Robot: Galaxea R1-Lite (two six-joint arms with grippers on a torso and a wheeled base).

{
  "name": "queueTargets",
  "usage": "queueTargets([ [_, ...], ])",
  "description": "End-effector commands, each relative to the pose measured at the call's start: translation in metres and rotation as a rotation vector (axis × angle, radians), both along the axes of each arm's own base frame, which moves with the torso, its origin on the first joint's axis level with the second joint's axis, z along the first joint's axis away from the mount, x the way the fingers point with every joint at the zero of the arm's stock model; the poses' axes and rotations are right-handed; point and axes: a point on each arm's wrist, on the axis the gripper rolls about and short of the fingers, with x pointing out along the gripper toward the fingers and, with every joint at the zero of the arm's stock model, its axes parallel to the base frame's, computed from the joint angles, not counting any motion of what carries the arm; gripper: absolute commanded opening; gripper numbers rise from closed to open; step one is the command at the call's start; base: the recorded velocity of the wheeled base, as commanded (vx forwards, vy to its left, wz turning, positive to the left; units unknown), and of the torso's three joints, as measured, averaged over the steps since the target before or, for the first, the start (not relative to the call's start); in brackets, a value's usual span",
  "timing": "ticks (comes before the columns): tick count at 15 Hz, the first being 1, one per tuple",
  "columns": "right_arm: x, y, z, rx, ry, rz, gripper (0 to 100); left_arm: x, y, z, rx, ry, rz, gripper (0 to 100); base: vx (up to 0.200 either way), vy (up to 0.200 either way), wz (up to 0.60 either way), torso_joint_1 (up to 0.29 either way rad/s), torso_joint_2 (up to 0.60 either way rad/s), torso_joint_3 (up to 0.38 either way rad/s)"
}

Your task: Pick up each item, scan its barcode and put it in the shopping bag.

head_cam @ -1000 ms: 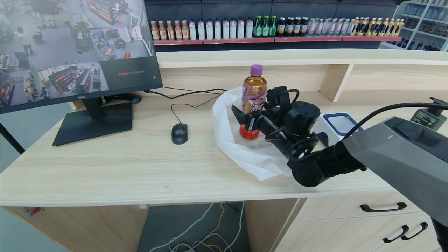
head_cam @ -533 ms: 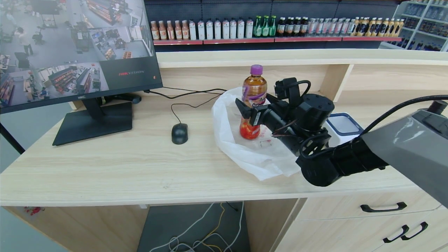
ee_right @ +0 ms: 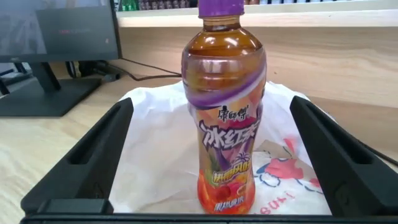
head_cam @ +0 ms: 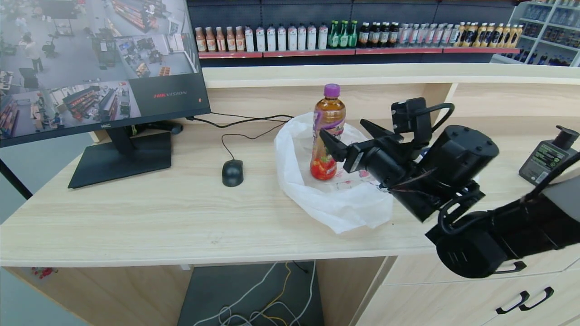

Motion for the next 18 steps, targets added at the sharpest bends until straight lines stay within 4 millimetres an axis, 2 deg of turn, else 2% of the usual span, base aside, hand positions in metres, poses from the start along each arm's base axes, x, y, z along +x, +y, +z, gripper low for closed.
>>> queueTargets([
  [1, -0.034, -0.011, 0.003, 0.006, -0.012, 0.025, 100, 0.0, 0.0, 0.0, 0.0, -0.001, 0.001, 100, 0.0, 0.0, 0.0, 0.0, 0.0, 0.0],
  [4, -0.047, -0.019, -0.005, 0.017, -0.03, 0.025, 100, 0.0, 0.0, 0.0, -0.002, -0.002, 0.001, 100, 0.0, 0.0, 0.0, 0.0, 0.0, 0.0],
  [10, -0.059, -0.027, -0.001, 0.016, -0.057, 0.017, 100, 0.0, 0.0, 0.0, -0.003, -0.001, 0.001, 100, 0.0, 0.0, 0.0, 0.0, 0.0, 0.0],
  [13, -0.064, -0.031, -0.007, 0.016, -0.025, -0.001, 100, 0.0, 0.0, 0.0, -0.002, -0.001, 0.001, 100, 0.0, 0.0, 0.0, 0.0, 0.0, 0.0],
  [16, -0.063, -0.032, -0.007, 0.047, -0.007, -0.016, 100, 0.0, 0.0, 0.0, -0.005, -0.002, 0.001, 100, -0.2, 0.0, 0.0, 0.01, 0.0, 0.004],
  [18, -0.063, -0.032, -0.007, 0.051, -0.003, -0.017, 100, 0.0, 0.0, 0.0, -0.003, -0.001, 0.001, 100, 0.0, 0.0, 0.0, 0.0, 0.0, 0.0],
])
